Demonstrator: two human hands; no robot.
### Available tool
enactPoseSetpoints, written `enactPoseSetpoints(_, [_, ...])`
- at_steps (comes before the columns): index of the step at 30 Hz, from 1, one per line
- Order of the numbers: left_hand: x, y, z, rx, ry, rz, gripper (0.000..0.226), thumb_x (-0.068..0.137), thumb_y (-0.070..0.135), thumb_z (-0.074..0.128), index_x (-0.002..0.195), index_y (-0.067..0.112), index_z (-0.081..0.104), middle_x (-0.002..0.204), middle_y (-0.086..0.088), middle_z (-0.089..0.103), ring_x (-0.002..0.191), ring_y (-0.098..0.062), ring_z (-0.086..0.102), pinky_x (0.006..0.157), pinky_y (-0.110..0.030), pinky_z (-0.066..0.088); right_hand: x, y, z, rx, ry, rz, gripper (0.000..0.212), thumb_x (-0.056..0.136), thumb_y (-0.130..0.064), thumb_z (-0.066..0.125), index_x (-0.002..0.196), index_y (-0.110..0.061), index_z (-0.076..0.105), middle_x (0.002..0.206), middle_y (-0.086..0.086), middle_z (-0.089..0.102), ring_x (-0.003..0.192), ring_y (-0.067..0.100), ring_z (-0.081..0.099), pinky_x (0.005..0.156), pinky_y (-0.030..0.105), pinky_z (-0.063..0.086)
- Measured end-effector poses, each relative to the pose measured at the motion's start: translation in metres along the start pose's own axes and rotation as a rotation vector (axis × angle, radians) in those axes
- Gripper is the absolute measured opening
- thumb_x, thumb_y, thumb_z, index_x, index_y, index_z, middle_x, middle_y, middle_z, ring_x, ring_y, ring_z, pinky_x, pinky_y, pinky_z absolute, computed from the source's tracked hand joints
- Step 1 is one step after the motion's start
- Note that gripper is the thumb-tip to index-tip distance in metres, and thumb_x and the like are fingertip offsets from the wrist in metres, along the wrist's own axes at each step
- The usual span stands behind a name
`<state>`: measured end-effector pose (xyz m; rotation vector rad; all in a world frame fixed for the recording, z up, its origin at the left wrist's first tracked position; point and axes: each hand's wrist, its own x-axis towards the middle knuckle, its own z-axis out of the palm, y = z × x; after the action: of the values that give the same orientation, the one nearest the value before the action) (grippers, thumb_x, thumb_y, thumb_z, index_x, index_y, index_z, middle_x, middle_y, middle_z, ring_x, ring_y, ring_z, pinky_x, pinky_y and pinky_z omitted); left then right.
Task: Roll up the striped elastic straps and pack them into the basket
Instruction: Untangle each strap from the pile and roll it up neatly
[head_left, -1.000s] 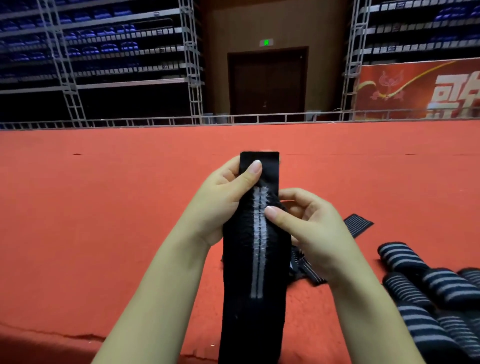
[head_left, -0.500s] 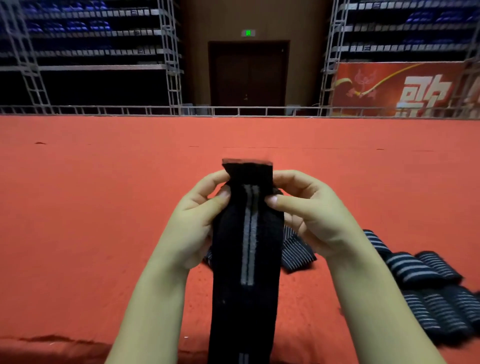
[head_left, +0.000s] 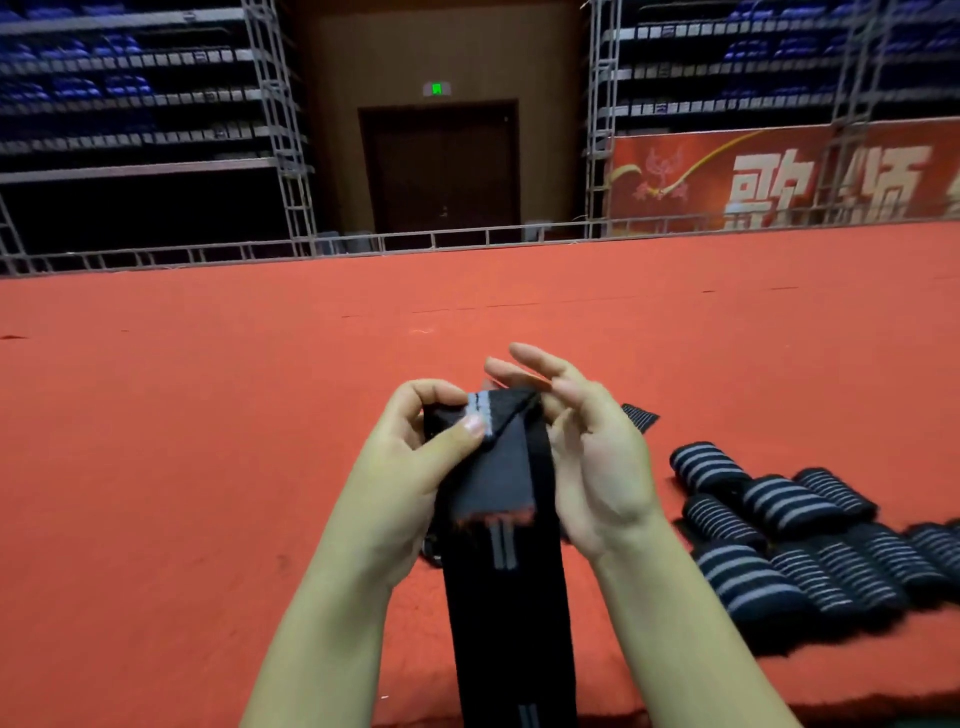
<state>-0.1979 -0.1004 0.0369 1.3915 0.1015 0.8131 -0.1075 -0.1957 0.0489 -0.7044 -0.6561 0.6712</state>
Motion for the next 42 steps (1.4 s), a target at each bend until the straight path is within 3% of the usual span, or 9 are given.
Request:
enactPoseSetpoints(2, [-0.003,-0.001,-0.007,0.024,0.014,0.02,0.026,0.07,0.012,0.069,0.091,0.023,0.059,0.084,0.001,0.065,0.08,-0.015,0.06,0.064,-0.026,0.049,-0.001,0.004,-0.001,-0.196,-0.002,0.003,0.027,0.085,-0.034,0.058,0.109,-0.022,0.063,0.11,0.001,0.068,0.099,0.017,0.065,0.091,0.035,0.053])
enactPoseSetpoints(6, [-0.004,0.0,-0.011,0.063,0.026,0.082,0.043,0.084,-0.001,0.068,0.111,0.029,0.053,0.085,0.002,0.072,0.083,-0.015,0.069,0.067,-0.026,0.056,-0.003,0.009,-0.004,-0.671,-0.068,-0.048,0.024,0.088,-0.027,0.068,0.109,-0.032,0.06,0.103,-0.007,0.069,0.097,0.01,0.066,0.086,0.032,0.056])
enactPoseSetpoints(11, [0.002,-0.007,-0.017,0.283,0.023,0.141,0.068,0.093,0.015,0.064,0.134,0.057,0.031,0.114,0.011,0.068,0.11,-0.004,0.063,0.091,-0.03,0.053,0.007,0.006,-0.005,-0.744,-0.051,-0.124,0.013,0.089,-0.018,0.067,0.1,-0.021,0.062,0.089,-0.006,0.066,0.084,0.008,0.063,0.078,0.029,0.054])
enactPoseSetpoints(15, [0.011,-0.018,-0.021,0.168,-0.04,-0.042,0.079,0.08,0.033,0.068,0.148,0.039,0.028,0.131,0.008,0.062,0.118,-0.007,0.06,0.1,-0.038,0.049,0.019,0.007,-0.013,-0.621,-0.058,-0.154,0.013,0.085,-0.015,0.071,0.096,-0.017,0.063,0.088,-0.003,0.067,0.085,0.01,0.062,0.076,0.027,0.053])
enactPoseSetpoints(20, [0.016,-0.038,-0.008,0.202,-0.069,-0.131,0.052,0.074,0.039,0.074,0.12,0.024,0.056,0.114,0.0,0.072,0.109,-0.021,0.067,0.097,-0.05,0.05,0.04,0.009,-0.028,-0.58,0.039,-0.25,0.015,0.079,-0.021,0.07,0.092,-0.022,0.063,0.086,-0.003,0.066,0.083,0.013,0.061,0.076,0.032,0.051])
enactPoseSetpoints(25, [0.029,-0.05,0.007,0.103,0.059,-0.127,0.035,0.082,0.034,0.073,0.108,0.014,0.062,0.105,-0.009,0.073,0.097,-0.024,0.07,0.08,-0.036,0.056,0.051,0.017,-0.033,-0.515,0.084,-0.291,0.013,0.089,-0.006,0.064,0.095,-0.015,0.057,0.082,-0.003,0.061,0.076,0.009,0.057,0.068,0.025,0.049])
enactPoseSetpoints(30, [0.035,-0.048,0.006,0.112,-0.004,-0.169,0.017,0.092,0.02,0.059,0.099,0.006,0.066,0.088,-0.01,0.075,0.074,-0.018,0.07,0.06,-0.025,0.055,0.059,0.017,-0.045,-0.444,0.096,-0.318,0.014,0.085,-0.012,0.068,0.095,-0.017,0.059,0.086,-0.002,0.064,0.081,0.01,0.059,0.074,0.025,0.051])
enactPoseSetpoints(39, [0.028,-0.037,0.003,-0.024,0.037,-0.169,0.02,0.089,0.019,0.059,0.089,0.002,0.068,0.078,-0.013,0.073,0.065,-0.019,0.068,0.056,-0.024,0.054,0.049,0.002,-0.056,-0.936,-0.035,-0.421,0.03,0.082,-0.004,0.071,0.102,-0.027,0.067,0.099,-0.014,0.07,0.094,-0.001,0.064,0.086,0.016,0.047])
enactPoseSetpoints(42, [0.026,-0.04,0.006,-0.004,0.077,-0.176,0.031,0.082,0.036,0.061,0.078,0.007,0.071,0.076,-0.013,0.072,0.067,-0.02,0.068,0.058,-0.025,0.054,0.045,0.011,-0.053,-1.075,-0.039,-0.496,0.032,0.082,-0.004,0.07,0.105,-0.027,0.068,0.103,-0.016,0.068,0.099,-0.004,0.061,0.087,0.01,0.041])
